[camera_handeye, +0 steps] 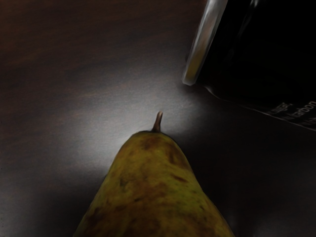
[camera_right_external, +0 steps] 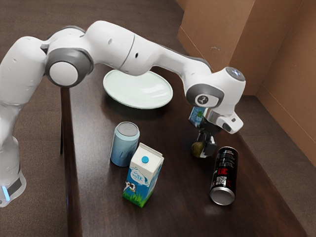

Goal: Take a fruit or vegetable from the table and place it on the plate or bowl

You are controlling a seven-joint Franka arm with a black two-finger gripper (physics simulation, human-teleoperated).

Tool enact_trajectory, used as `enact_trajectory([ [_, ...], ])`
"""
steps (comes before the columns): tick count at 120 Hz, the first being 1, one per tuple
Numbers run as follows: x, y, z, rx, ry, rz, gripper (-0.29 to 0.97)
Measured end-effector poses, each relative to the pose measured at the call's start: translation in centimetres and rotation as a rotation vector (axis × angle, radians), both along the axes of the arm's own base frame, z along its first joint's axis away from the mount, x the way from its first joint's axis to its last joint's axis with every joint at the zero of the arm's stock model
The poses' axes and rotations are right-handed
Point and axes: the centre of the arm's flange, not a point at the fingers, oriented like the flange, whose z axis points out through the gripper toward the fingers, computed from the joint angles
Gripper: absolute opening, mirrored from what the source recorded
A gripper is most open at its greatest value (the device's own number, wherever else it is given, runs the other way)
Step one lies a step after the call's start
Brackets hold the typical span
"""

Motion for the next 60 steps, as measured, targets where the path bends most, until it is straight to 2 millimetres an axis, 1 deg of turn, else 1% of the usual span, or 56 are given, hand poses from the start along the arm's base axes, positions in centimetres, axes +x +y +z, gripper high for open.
enact_trajectory([
  [29,0.0,0.4,-0.5,0.004,0.014,0.008,0.44],
  [44,0.2,1.1,-0.6,0.012,0.015,0.020,0.41],
  [52,0.3,1.1,0.2,0.014,0.002,0.019,0.39],
  [60,0.4,0.8,1.7,0.013,-0.011,0.015,0.36],
])
